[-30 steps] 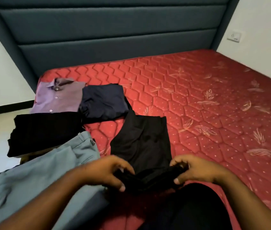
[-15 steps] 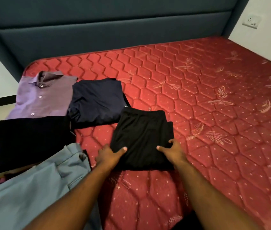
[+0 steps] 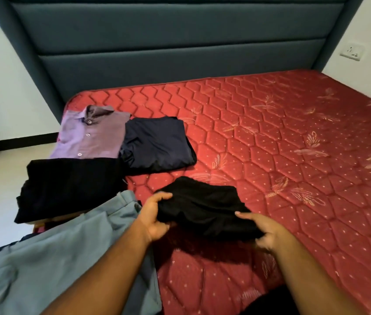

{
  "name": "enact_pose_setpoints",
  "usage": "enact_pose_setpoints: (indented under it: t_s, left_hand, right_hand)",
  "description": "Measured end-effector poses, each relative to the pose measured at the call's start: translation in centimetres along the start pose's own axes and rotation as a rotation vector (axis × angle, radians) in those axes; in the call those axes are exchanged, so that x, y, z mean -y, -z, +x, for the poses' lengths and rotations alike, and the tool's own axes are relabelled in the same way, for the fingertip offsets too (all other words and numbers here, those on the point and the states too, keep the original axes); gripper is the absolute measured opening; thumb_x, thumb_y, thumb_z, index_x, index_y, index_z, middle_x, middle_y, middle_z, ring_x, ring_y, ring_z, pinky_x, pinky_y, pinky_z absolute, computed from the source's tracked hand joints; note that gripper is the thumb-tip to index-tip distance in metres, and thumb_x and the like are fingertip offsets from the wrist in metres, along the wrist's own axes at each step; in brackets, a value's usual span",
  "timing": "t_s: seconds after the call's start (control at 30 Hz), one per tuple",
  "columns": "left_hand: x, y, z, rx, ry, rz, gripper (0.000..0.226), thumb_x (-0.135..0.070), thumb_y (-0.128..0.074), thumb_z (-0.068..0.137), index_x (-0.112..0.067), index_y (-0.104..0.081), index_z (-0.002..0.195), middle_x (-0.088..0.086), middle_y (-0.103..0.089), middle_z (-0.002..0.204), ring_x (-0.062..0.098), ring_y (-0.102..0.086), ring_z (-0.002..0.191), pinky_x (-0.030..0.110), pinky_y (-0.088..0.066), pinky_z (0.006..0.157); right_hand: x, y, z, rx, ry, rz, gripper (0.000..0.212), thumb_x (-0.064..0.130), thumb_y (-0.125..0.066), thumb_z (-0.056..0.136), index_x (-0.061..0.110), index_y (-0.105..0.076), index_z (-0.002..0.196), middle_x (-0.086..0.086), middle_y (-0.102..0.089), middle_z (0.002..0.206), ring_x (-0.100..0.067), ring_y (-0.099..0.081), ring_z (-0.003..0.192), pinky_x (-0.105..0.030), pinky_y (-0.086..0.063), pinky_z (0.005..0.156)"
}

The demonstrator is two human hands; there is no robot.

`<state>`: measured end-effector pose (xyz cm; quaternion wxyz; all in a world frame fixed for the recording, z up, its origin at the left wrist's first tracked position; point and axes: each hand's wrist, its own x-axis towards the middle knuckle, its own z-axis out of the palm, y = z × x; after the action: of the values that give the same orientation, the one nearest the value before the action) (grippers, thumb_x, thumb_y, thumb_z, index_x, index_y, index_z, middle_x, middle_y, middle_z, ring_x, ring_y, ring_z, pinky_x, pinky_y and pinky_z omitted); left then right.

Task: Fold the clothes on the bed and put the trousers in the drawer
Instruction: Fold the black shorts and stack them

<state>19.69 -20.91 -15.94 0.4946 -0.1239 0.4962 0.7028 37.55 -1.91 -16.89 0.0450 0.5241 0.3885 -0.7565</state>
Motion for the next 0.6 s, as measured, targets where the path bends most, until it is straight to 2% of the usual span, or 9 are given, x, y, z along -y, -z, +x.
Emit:
enact_pose_setpoints:
  t_s: [0.1, 0.17, 0.23, 0.3, 0.37, 0.47, 0.53, 0.6]
  left_hand:
    - [-6.3, -0.2, -1.4, 0.022, -0.121, -0.007, 0.028, -0.019, -0.057, 0.07, -0.007, -0.068, 0.093, 0.011, -0.073, 0.083, 0.026, -0.069, 0.067, 0.034, -0.059, 0.054]
    - [-11.6, -0.5, -2.3, 0.012, -0.237, 0.027, 0.021, -0.02, -0.055, 0.075, -0.011, -0.066, 0.09, 0.009, -0.072, 0.08, 0.025, -0.067, 0.071, 0.036, -0.059, 0.055]
    - [-17.1, -0.7, -2.9, 0.018, -0.37, 0.049, 0.018, -0.018, -0.053, 0.079, -0.013, -0.066, 0.089, 0.008, -0.072, 0.079, 0.024, -0.067, 0.071, 0.038, -0.058, 0.057]
    - [-21.5, -0.9, -3.2, 0.056, -0.488, 0.051, 0.027, -0.018, -0.054, 0.07, -0.013, -0.067, 0.092, 0.007, -0.072, 0.083, 0.023, -0.068, 0.074, 0.038, -0.059, 0.062]
    - [-25.0, -0.7, -2.7, 0.074, -0.562, 0.045, 0.03, -0.018, -0.054, 0.064, -0.013, -0.068, 0.09, 0.007, -0.072, 0.084, 0.022, -0.069, 0.073, 0.037, -0.06, 0.065]
    - [-27.1, 1.0, 1.3, 0.035, -0.541, 0.078, 0.03, -0.016, -0.054, 0.061, -0.011, -0.066, 0.088, 0.007, -0.071, 0.085, 0.022, -0.069, 0.074, 0.039, -0.061, 0.07]
    - [-26.4, 3.5, 6.5, -0.05, -0.409, 0.112, 0.025, -0.011, -0.051, 0.069, -0.01, -0.066, 0.089, 0.009, -0.07, 0.086, 0.023, -0.067, 0.076, 0.041, -0.06, 0.068]
    - [-23.8, 5.4, 10.8, -0.156, -0.234, 0.223, 0.019, -0.007, -0.046, 0.081, -0.009, -0.063, 0.09, 0.012, -0.068, 0.087, 0.024, -0.065, 0.074, 0.04, -0.061, 0.057]
  right_hand:
    - [6.1, -3.7, -2.2, 0.103, 0.217, 0.02, 0.006, 0.005, -0.058, 0.089, 0.005, -0.064, 0.091, -0.013, -0.072, 0.069, -0.022, -0.069, 0.054, -0.031, -0.058, 0.049]
    - [11.2, -7.4, -3.6, 0.196, 0.416, -0.046, 0.017, -0.001, -0.055, 0.09, 0.014, -0.061, 0.096, -0.006, -0.072, 0.073, -0.014, -0.068, 0.054, -0.024, -0.056, 0.05]
    - [16.4, -11.3, -4.5, 0.253, 0.552, -0.07, 0.032, -0.002, -0.054, 0.09, 0.022, -0.054, 0.111, -0.002, -0.07, 0.083, -0.01, -0.067, 0.053, -0.021, -0.054, 0.048]
    - [20.9, -14.6, -4.7, 0.325, 0.642, -0.097, 0.047, -0.002, -0.054, 0.091, 0.028, -0.048, 0.126, -0.001, -0.067, 0.09, -0.009, -0.067, 0.056, -0.022, -0.055, 0.05]
    - [24.4, -17.3, -3.7, 0.397, 0.693, -0.126, 0.049, -0.002, -0.053, 0.091, 0.028, -0.051, 0.13, 0.0, -0.071, 0.091, -0.01, -0.068, 0.062, -0.023, -0.056, 0.054]
    - [27.2, -19.3, 1.1, 0.431, 0.688, -0.195, 0.049, -0.003, -0.053, 0.09, 0.027, -0.055, 0.129, 0.002, -0.072, 0.1, -0.011, -0.07, 0.073, -0.023, -0.058, 0.061]
    - [27.2, -20.0, 6.6, 0.395, 0.636, -0.279, 0.052, -0.005, -0.053, 0.09, 0.027, -0.055, 0.13, 0.001, -0.071, 0.108, -0.012, -0.07, 0.079, -0.025, -0.059, 0.068]
    - [24.8, -19.3, 11.6, 0.324, 0.568, -0.381, 0.057, -0.008, -0.055, 0.088, 0.025, -0.052, 0.135, 0.001, -0.068, 0.115, -0.014, -0.068, 0.087, -0.025, -0.058, 0.073]
